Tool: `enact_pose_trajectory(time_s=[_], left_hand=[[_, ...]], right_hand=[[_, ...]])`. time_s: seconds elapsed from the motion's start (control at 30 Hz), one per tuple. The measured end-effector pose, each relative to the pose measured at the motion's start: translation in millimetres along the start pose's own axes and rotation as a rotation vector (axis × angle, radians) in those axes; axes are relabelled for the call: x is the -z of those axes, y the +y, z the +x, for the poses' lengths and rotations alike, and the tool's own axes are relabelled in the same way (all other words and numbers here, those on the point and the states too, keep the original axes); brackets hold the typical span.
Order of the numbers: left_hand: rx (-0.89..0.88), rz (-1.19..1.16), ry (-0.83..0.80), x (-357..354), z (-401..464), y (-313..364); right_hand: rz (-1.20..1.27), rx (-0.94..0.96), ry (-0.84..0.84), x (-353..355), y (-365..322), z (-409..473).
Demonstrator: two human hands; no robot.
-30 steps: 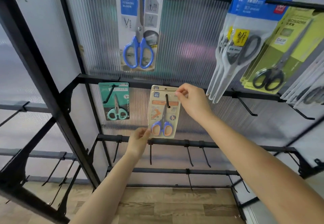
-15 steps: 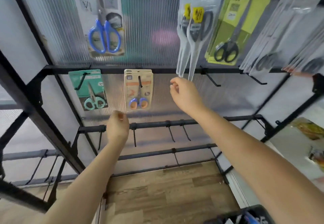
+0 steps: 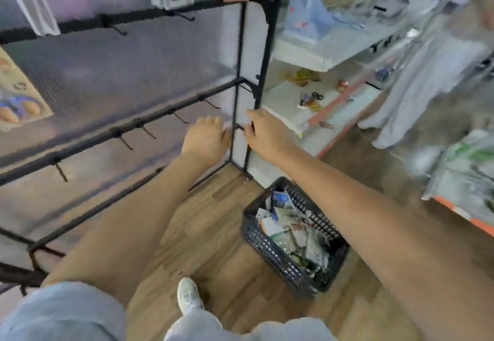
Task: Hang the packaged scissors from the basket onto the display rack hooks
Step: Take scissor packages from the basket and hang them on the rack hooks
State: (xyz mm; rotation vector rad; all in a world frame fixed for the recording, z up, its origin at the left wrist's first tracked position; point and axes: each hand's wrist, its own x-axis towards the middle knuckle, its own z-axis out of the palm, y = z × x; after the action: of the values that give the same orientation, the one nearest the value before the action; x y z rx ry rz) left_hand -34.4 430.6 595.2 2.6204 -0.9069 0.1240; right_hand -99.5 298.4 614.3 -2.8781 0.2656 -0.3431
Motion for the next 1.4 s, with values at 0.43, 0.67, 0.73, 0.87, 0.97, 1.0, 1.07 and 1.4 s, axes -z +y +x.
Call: enact_pose_trajectory(time_s=[0.43, 0.67, 0.73, 0.87, 0.97, 1.0, 1.07, 1.4], left_hand=[[-0.521, 0.141, -0.493, -160.8, -23.2, 162.4], [-0.639, 0.118, -0.566, -218.9, 28.5, 187.9], [-0.677, 0.12, -0.572, -231.7, 51.1, 195.4], [-0.706, 0.148, -0.643, -257.7, 94.4, 199.6], [-0.801, 0.26, -0.675, -283.9, 117.1, 197.5], [-0.825, 0.301, -0.689, -293.3, 120.0, 195.6], [-0.913, 0.405, -0.671, -320.3, 126.9, 192.1], [-0.658, 0.295, -0.929, -488.8, 121.7, 133.2]], right_hand=[[0.013, -0.707, -0.049, -20.2, 179.1, -208.4], [0.03, -0.982, -0.109, -54.5, 247.6, -212.6], [0.039, -1.029, -0.118, -64.6, 262.9, -197.4], [0.062, -1.065, -0.182, -90.5, 285.0, -167.5], [0.106, -1.083, -0.222, -117.6, 299.3, -158.3], [0.126, -1.094, -0.245, -129.0, 303.6, -159.0], [0.121, -1.105, -0.293, -157.1, 320.7, -164.7], [0.093, -1.158, -0.438, -292.7, 398.3, -205.6]])
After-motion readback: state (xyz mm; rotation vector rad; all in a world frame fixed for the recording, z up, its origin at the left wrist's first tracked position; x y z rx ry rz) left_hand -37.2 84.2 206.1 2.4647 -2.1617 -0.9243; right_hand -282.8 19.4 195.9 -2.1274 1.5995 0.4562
